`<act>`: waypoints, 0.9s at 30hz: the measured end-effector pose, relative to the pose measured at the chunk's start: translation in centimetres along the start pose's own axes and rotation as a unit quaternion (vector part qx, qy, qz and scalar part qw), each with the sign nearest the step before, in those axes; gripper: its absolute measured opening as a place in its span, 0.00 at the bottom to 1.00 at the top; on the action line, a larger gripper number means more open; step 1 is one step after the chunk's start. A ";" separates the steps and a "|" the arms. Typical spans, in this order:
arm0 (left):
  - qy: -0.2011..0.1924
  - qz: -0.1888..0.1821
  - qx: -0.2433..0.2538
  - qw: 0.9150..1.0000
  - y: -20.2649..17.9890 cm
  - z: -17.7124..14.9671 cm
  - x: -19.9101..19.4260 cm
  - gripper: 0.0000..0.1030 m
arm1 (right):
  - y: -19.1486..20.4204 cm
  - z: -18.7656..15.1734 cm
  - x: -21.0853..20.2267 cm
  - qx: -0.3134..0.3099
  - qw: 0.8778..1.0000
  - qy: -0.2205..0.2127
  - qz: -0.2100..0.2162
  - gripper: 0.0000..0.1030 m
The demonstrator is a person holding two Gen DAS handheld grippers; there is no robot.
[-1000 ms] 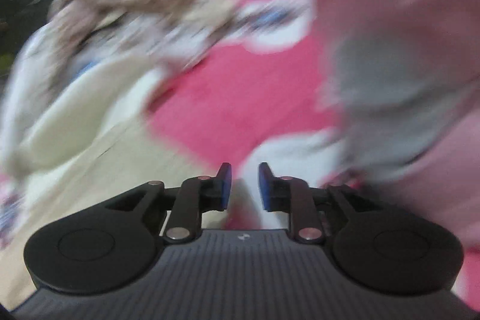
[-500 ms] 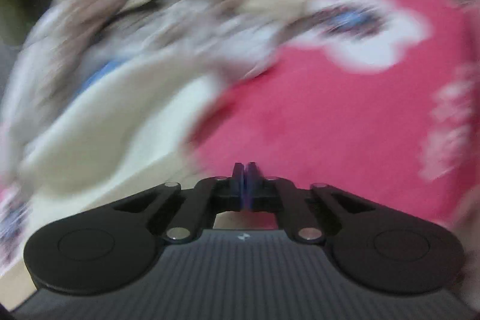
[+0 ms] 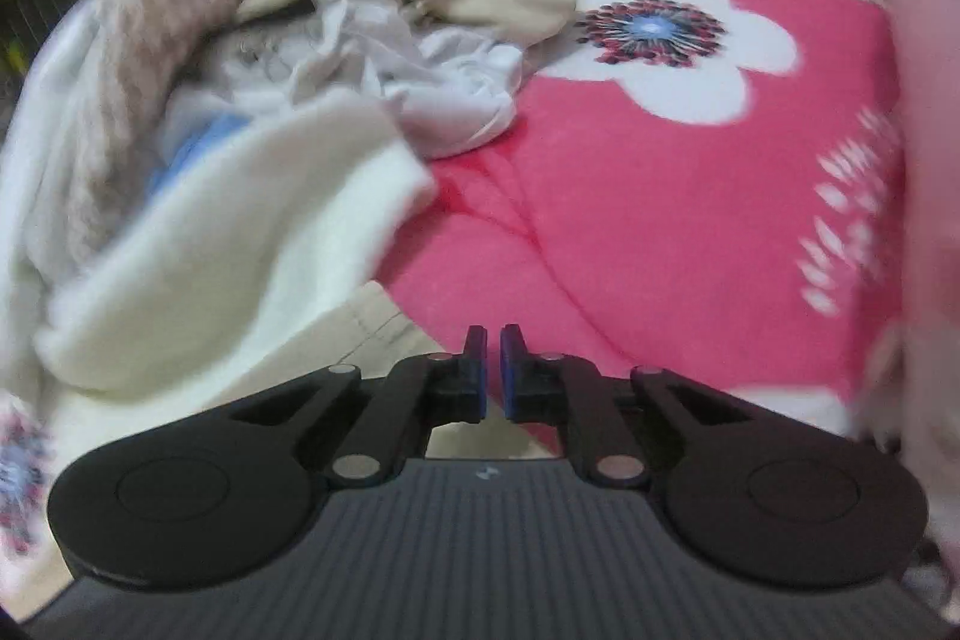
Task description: Fold clothes
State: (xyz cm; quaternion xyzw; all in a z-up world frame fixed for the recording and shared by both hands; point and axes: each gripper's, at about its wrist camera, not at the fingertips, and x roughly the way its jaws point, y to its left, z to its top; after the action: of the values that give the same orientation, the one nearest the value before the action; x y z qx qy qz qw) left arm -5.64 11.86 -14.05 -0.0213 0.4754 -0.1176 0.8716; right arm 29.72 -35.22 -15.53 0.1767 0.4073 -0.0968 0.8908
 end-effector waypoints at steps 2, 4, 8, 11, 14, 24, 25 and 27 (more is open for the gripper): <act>-0.008 0.008 -0.011 1.000 0.3 -0.6 -1.6 0.57 | 0.4 -0.7 -2.8 -0.003 0.998 0.012 0.062 0.05; -0.010 0.011 -0.026 1.000 0.9 -1.5 -3.2 0.57 | 1.6 -2.2 -6.5 -0.032 0.991 0.037 0.125 0.05; 0.002 0.029 -0.063 0.998 2.2 -4.2 -6.5 0.57 | 4.9 -6.8 -13.0 -0.097 0.962 0.093 0.236 0.13; 0.007 0.056 -0.096 0.994 3.8 -7.3 -9.8 0.57 | 6.9 -11.4 -15.4 -0.126 0.936 0.145 0.296 0.22; 0.010 0.093 -0.133 0.987 5.5 -11.2 -13.4 0.57 | 7.1 -15.1 -15.1 -0.132 0.932 0.177 0.288 0.22; 0.053 0.104 -0.320 0.940 8.9 -26.9 -20.9 0.58 | -0.9 -20.3 -19.8 0.030 0.927 0.216 0.306 0.25; 0.058 0.098 -0.337 0.935 9.3 -27.7 -20.5 0.58 | -1.2 -20.9 -20.6 0.037 0.920 0.226 0.319 0.26; 0.056 0.094 -0.370 0.923 10.1 -28.8 -19.5 0.58 | -1.9 -21.8 -21.6 0.056 0.908 0.246 0.333 0.27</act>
State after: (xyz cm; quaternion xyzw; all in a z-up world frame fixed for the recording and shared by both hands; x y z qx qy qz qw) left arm -37.96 28.17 -15.24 -0.2906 0.5326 0.1478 0.7811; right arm 0.06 -27.78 -12.80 0.3702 0.5251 0.2298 0.7310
